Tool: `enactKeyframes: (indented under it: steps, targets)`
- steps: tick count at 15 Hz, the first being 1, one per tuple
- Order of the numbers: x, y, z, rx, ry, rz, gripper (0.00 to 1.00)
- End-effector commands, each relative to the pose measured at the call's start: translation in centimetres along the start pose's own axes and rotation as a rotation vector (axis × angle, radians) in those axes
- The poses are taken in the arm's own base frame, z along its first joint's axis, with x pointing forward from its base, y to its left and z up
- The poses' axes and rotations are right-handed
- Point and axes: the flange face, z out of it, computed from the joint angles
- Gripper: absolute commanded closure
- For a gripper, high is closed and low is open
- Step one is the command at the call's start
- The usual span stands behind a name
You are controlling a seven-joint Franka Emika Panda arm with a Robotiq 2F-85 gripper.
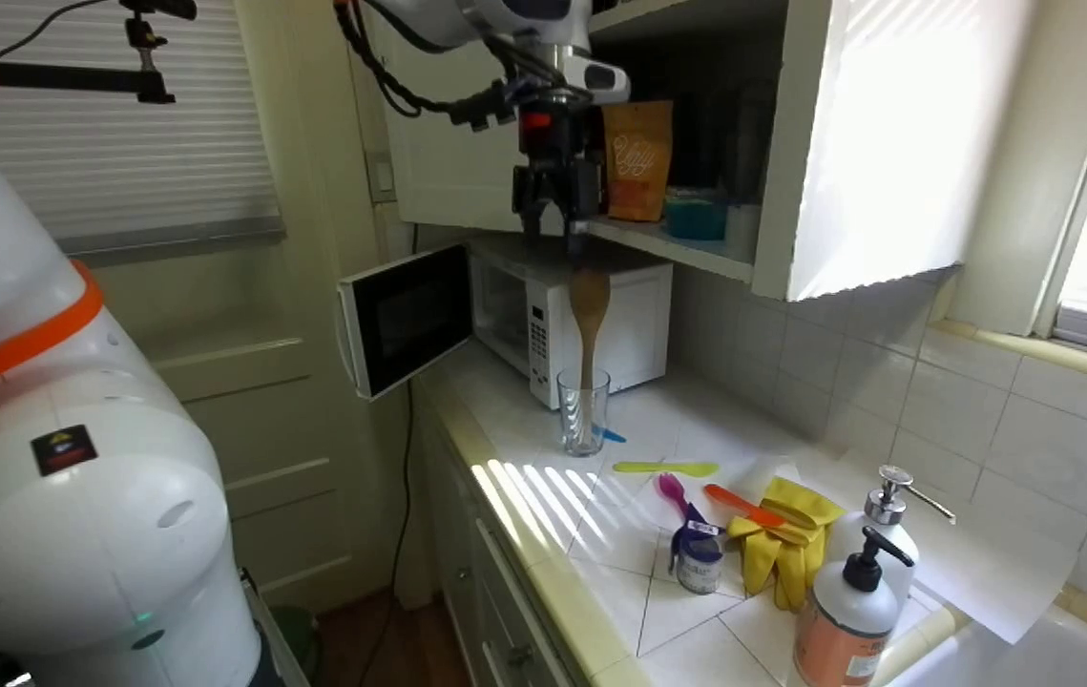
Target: Remove the blue cup from the cabinet and put it on the counter.
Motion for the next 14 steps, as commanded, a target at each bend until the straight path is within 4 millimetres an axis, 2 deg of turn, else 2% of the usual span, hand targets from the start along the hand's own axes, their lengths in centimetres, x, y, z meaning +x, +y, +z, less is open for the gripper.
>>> enactKeyframes:
  steps: [1,6,10,12,13,14]
  targets:
    - [-0.7,-0.3,-7.1,-0.153,0.139,0.004,0.0]
    - [-1.0,0.2,-17.0,-0.313,0.404,-0.053,0.0]
    - [-1.9,-0.7,-23.3,-0.231,0.564,-0.079,0.0]
    - [-2.0,-1.1,-25.8,-0.219,0.65,-0.134,0.0]
    - [-2.7,-0.5,-24.1,-0.228,0.597,-0.083,0.0]
    - [-2.8,-0.5,-24.7,-0.221,0.614,-0.087,0.0]
